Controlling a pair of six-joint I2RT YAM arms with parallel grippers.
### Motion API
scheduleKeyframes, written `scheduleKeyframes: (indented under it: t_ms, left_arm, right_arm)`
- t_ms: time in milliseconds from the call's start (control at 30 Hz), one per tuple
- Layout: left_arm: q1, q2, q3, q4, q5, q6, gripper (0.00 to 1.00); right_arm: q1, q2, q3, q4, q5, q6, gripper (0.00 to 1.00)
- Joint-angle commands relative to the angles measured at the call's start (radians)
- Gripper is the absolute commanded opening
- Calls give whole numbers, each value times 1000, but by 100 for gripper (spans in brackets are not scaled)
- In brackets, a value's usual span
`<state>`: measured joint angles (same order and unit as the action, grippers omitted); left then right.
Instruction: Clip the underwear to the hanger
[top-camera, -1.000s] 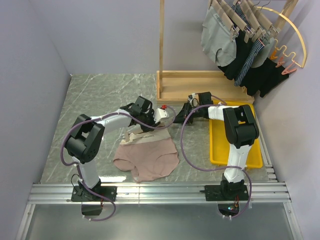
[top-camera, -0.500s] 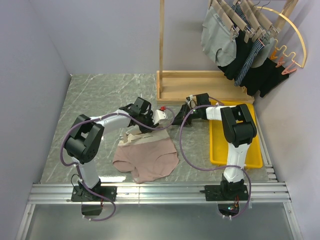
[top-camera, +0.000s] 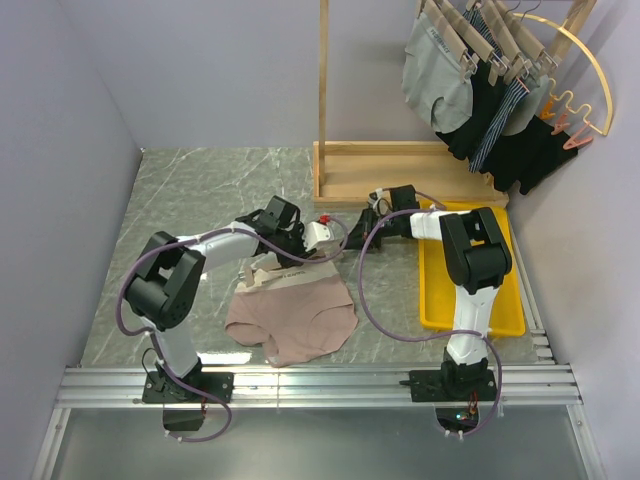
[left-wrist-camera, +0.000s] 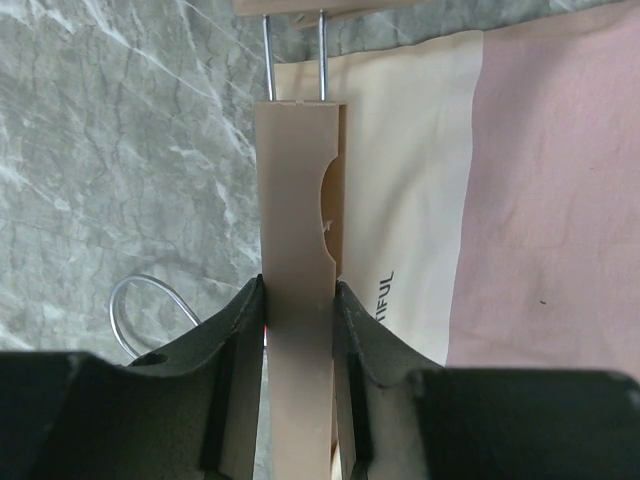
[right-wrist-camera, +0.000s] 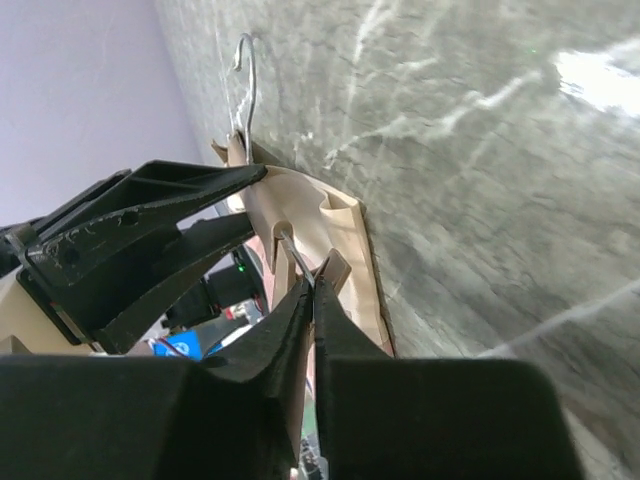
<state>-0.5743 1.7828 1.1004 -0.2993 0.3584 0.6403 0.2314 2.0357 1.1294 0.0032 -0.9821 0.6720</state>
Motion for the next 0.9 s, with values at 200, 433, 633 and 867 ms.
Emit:
scheduleKeyframes:
  t_ms: [200,433,633,867]
  left_arm:
    - [-10,-80,32,62,77,-31,28]
    - [88,-108,208,-121,235,-119,83]
    - [178,-97,358,-213,413,-235,99]
    - [269,52,515,-356,677,-329,96]
  right_arm:
    - [31,-15,69,44,-67,-132,0]
    - [32,-35,128,34,-90,-207,0]
    - [43,-57,174,-34,-96,-322,0]
    - [78,-144,175,-135,-35,-615,0]
